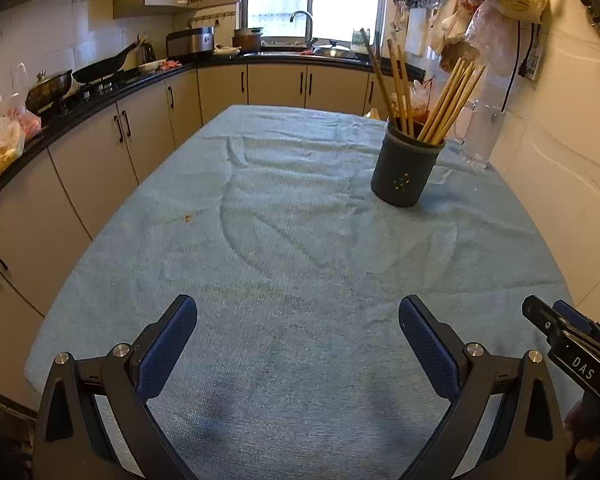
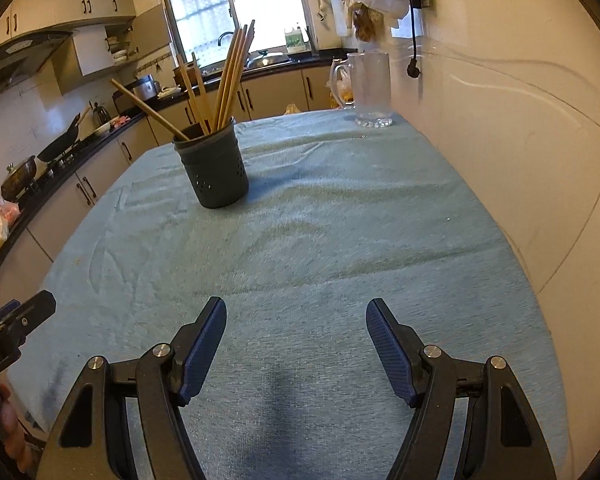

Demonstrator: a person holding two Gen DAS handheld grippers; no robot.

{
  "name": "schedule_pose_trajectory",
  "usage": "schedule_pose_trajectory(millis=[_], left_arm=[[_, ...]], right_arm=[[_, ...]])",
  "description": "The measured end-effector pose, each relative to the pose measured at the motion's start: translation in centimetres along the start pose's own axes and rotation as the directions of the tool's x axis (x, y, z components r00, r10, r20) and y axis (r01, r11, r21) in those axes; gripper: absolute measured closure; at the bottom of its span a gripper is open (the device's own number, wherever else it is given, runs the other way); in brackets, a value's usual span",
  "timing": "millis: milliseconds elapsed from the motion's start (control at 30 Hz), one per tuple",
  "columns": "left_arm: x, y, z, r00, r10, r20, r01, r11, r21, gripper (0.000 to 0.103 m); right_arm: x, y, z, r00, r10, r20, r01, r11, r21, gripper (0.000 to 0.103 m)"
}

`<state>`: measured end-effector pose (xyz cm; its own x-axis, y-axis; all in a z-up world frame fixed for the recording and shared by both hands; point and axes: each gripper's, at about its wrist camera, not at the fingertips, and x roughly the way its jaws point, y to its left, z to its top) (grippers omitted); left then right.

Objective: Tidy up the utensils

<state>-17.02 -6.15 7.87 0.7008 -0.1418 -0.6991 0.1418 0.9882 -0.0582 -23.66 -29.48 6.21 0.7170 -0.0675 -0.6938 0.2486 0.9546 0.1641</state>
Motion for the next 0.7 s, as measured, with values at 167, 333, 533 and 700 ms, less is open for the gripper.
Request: schedule_pose_trajectory(millis=[167, 333, 533, 700], left_arm=[[0.8, 0.4, -0.2, 1.0, -0.004, -0.025, 0.004, 1.0, -0.005, 0.003], [1.1, 0.6, -0.2, 0.999, -0.006, -0.036, 0.006, 1.0, 0.0, 0.003], [1.2, 0.6, -0.3, 0.999, -0.008, -0.034, 0.008, 1.0, 0.001, 0.003], [1.0, 0.4, -0.4, 1.0, -0.014, -0.027, 0.014, 1.0, 0.016, 0.003]], right_arm=[[0.4, 0.6, -0.3, 1.0, -0.008, -0.012, 0.007, 1.0, -0.015, 0.026], [0.7, 0.9, -0.4, 1.0, -0.014, -0.012, 0.014, 1.0, -0.019, 0.026], [0.4, 1.0, -0.3, 1.0, -0.019, 0.003, 0.019, 1.0, -0.016, 0.026], [0.1, 0.9, -0.2, 0.999, -0.02, 0.025, 0.02, 1.0, -0.007, 0.026]])
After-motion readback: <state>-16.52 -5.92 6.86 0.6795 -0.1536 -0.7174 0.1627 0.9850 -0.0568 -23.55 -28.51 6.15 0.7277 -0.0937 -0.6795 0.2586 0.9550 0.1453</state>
